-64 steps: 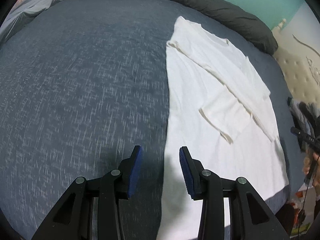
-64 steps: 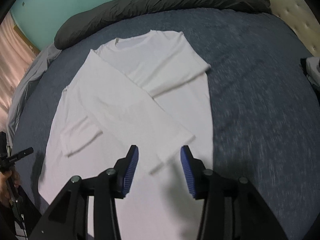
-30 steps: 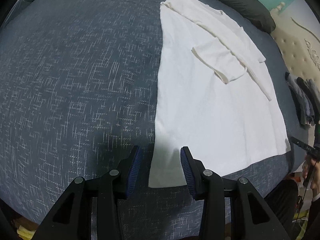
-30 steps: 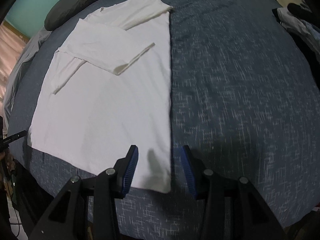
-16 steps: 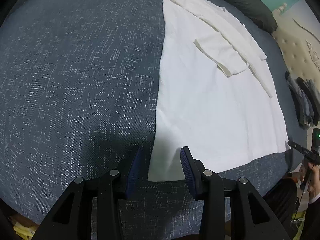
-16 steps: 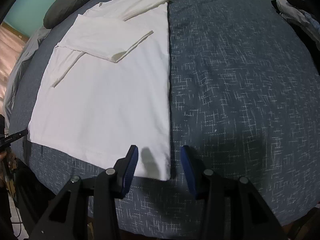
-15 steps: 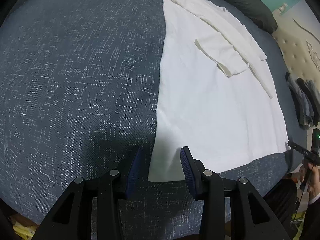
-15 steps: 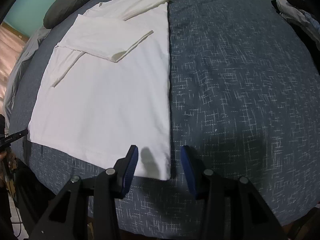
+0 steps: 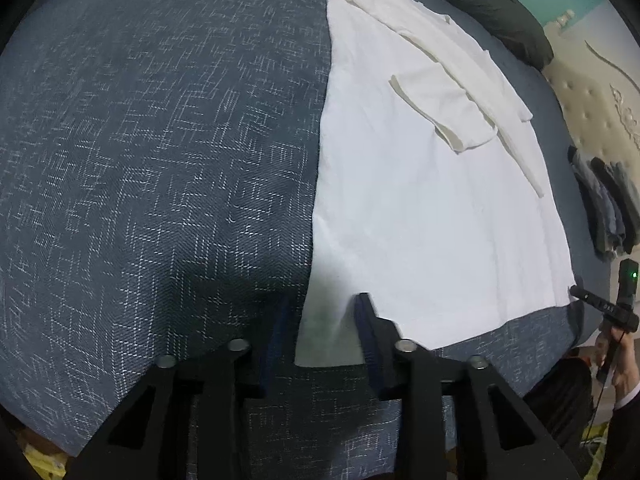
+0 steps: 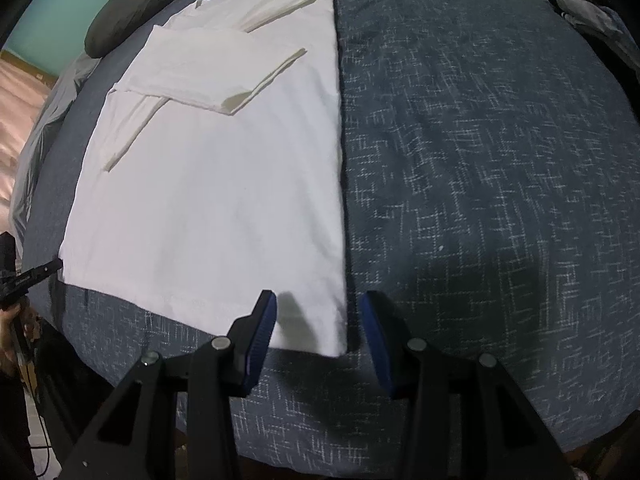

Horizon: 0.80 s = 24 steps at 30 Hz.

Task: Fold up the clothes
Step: 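Close both grippers on the hem corners of the white shirt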

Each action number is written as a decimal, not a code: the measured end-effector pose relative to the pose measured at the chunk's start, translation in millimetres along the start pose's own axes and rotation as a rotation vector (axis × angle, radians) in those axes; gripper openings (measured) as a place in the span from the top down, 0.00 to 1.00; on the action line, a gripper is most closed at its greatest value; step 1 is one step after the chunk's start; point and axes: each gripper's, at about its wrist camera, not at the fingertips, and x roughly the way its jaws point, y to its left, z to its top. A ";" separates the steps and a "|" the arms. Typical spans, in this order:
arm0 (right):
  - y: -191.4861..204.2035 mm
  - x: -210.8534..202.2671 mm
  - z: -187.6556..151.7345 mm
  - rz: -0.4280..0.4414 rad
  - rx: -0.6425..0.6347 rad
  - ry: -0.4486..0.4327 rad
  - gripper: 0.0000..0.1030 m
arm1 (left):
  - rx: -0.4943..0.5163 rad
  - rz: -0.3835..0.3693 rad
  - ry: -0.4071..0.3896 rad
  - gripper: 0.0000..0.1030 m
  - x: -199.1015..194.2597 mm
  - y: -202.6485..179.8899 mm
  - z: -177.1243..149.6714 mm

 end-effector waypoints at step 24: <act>22.4 -30.8 4.1 0.046 -0.082 -0.098 0.96 | 0.124 -0.022 -0.080 0.97 -43.8 -28.7 8.2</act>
